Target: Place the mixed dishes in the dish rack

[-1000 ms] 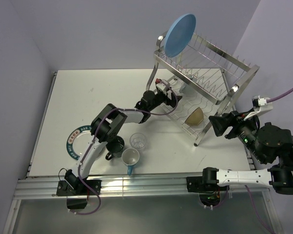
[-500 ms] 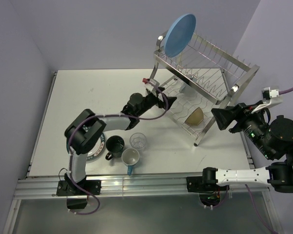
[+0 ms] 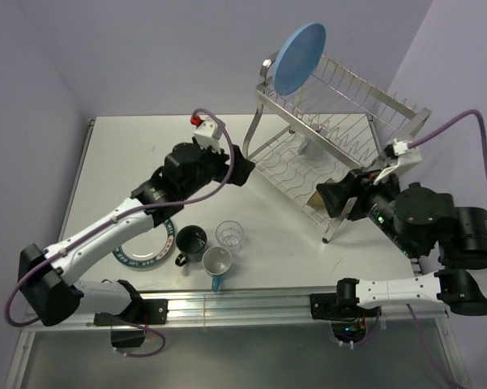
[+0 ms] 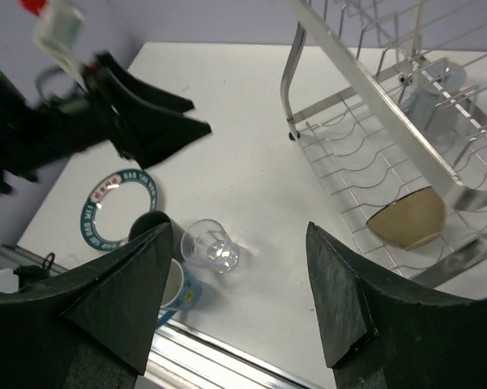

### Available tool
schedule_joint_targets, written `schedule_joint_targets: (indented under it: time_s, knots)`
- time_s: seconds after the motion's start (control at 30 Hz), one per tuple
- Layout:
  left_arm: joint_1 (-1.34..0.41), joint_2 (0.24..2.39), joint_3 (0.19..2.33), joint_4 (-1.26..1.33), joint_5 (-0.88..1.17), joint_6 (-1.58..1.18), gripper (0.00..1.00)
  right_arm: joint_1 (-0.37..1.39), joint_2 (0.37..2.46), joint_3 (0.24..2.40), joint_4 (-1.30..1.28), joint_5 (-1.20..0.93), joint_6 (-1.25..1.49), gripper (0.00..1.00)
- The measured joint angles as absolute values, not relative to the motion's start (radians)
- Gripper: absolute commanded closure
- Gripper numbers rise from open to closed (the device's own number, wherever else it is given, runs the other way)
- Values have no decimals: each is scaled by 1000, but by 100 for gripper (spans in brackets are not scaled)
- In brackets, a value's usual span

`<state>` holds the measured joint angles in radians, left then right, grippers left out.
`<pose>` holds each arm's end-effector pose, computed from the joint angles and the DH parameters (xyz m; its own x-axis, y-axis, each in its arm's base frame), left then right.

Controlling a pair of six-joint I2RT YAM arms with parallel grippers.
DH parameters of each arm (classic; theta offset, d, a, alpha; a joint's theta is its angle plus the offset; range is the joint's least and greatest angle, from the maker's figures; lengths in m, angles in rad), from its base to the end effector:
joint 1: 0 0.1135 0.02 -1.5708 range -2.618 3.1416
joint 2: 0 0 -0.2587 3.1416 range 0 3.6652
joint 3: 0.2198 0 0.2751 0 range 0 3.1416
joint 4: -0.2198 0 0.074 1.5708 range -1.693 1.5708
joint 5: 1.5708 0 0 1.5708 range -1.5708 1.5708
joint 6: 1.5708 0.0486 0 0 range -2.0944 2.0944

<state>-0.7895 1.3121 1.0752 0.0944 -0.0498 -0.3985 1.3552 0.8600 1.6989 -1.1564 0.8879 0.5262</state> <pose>0.2483 -0.2469 0.3415 -0.3539 -0.1936 -0.9150 0.5828 0.7196 -0.3776 0.0551 0.0754 0.5167 -0.2882 0.1657 -0.9431 -0.3632 0.8924 0.2677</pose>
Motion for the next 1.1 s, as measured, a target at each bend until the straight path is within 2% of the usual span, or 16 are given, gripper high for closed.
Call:
schedule_joint_targets:
  time_s: [0.17,0.27,0.4,0.6,0.77,1.1]
  knots:
    - [-790,1277,1288,-358,-130,-482,15,1355,823,1540,-1123,838,562,26]
    - [-790,1281,1305,-564,-118,-547,23,1355,815,1501,-1114,810,581,26]
    - [-790,1328,1298,-735,-78,-614,26,1355,814,1499,-1107,789,594,26]
    - [-790,1431,1309,-868,-75,-672,26,1355,815,1509,-1122,783,604,26]
    - [-789,1412,1316,-963,-142,-737,28,1355,807,1514,-1134,775,634,26]
    - [-717,1108,1160,-1050,-201,-859,28,1355,770,1496,-1131,760,655,26]
